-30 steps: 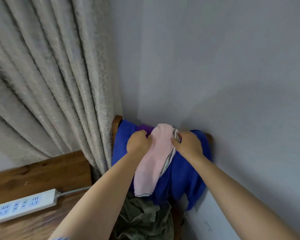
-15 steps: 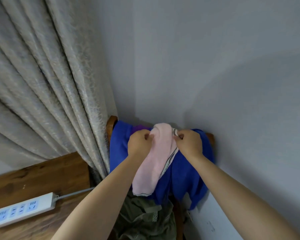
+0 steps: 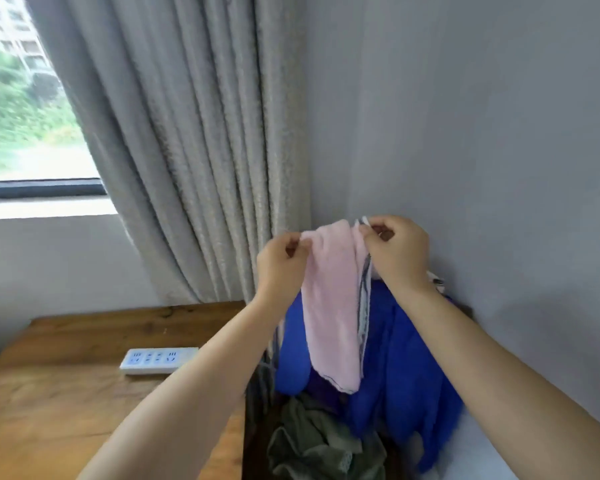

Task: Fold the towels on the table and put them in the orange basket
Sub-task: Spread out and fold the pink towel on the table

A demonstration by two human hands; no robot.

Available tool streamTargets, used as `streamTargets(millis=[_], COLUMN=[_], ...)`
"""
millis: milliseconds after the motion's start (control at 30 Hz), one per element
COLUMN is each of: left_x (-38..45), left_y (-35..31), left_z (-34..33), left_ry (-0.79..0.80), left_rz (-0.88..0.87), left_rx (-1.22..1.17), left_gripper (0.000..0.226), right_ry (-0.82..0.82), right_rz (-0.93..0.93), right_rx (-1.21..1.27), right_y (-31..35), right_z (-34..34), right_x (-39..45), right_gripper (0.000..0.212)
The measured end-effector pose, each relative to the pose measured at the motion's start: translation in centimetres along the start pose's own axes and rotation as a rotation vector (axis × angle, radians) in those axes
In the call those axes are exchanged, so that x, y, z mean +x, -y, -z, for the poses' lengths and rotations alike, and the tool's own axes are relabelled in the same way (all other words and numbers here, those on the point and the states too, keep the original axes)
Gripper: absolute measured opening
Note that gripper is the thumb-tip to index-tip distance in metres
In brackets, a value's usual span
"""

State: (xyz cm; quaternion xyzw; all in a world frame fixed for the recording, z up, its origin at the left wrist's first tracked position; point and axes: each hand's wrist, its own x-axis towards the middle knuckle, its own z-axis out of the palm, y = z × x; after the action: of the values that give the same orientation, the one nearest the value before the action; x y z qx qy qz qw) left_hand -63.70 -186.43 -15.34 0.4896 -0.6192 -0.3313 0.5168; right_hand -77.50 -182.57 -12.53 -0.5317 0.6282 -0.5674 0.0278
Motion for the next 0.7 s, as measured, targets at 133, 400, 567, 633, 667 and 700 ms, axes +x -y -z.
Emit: streamTargets(millis=[133,400,567,633,667,700], left_x=[-1.4,-6.5,-11.2,-12.6,-13.4,-14.1], left_y=[-0.7,-0.3,2.1,3.3,4.1,4.8], left_z=[7.7,25.9,37.6,42.0,44.5,46.8], left_ry=[-0.191,-0.458,-0.566,-0.591,-0.609,-0.621], left_rz=[-0.037,-0.058,0.030,0.109,0.141,0.174], left_rx=[0.042,0.268,0.327,0.312,0.336,0.366], left_gripper=[0.008,0.018,0.013,0.014,0.015,0.015], right_ry=[0.088,0.367,0.499,0.543,0.569,0.583], right_rz=[0.105,0.131,0.035,-0.024,-0.042,-0.057], right_rx=[0.146,0.408,0.536,0.556,0.552,0.549], right_y=[5.6,17.0,22.9,24.8,26.0,27.0], right_z=[-2.6,-12.1,-19.2,-21.7,-23.1,-24.4], right_x=[-1.8,-8.4,-15.7,-18.4,-20.2,-21.6], right_gripper=[0.009,0.005,0.016,0.022,0.018,0.012])
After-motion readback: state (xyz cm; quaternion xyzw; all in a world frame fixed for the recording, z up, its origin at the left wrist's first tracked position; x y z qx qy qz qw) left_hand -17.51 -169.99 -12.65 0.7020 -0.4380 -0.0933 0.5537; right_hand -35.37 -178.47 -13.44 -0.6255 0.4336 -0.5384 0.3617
